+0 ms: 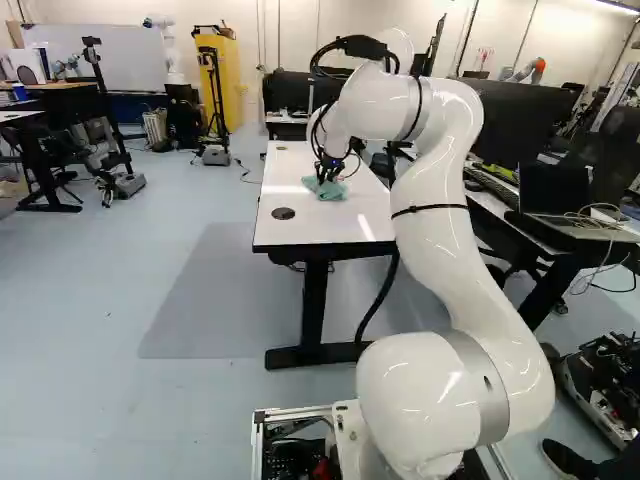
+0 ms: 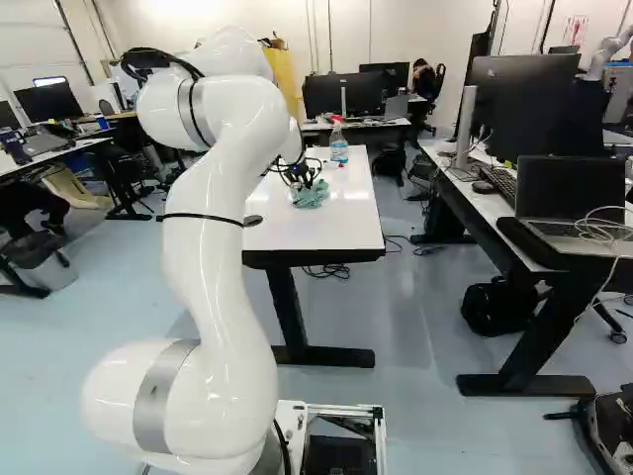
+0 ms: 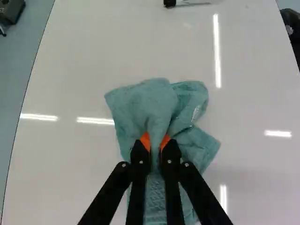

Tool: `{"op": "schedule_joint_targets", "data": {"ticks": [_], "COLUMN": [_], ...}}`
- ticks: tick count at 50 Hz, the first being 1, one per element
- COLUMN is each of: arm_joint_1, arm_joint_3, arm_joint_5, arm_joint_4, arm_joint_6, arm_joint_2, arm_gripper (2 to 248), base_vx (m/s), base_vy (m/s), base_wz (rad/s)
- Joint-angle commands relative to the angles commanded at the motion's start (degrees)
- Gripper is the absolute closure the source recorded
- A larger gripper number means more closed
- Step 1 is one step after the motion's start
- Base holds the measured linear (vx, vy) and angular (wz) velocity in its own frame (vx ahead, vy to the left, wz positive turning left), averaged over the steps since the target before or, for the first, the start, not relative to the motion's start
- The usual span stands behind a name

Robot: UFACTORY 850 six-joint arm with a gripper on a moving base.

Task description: Clean the table with the green towel

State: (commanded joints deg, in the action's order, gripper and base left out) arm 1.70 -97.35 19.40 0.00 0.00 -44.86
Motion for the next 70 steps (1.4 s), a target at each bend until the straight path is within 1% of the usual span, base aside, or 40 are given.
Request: {"op": "schedule_joint_targets", "data": {"ticks": [15, 27, 39, 45, 52, 70], "arm_joint_1": [2.0, 2.9, 3.1, 2.8, 2.0, -0.7], "arm_joint_3": [1.8, 5.5, 9.6, 11.5, 12.8, 13.1], "arm_joint_5": [0.0, 0.0, 0.0, 0.0, 0.0, 0.0], "arm_joint_4": [0.0, 0.0, 0.0, 0.0, 0.0, 0.0], "arm_joint_6": [0.0, 0.0, 0.0, 0.0, 0.0, 0.0], "arm_joint_2": [1.2, 3.8, 6.6, 7.9, 8.9, 9.1], "arm_gripper": [207, 207, 207, 207, 207, 207], "base_vx": [0.0, 0.0, 0.0, 0.0, 0.0, 0.0], "base_vy": [0.0, 0.0, 0.0, 0.0, 0.0, 0.0], "base_wz": [0.0, 0.0, 0.0, 0.0, 0.0, 0.0]}}
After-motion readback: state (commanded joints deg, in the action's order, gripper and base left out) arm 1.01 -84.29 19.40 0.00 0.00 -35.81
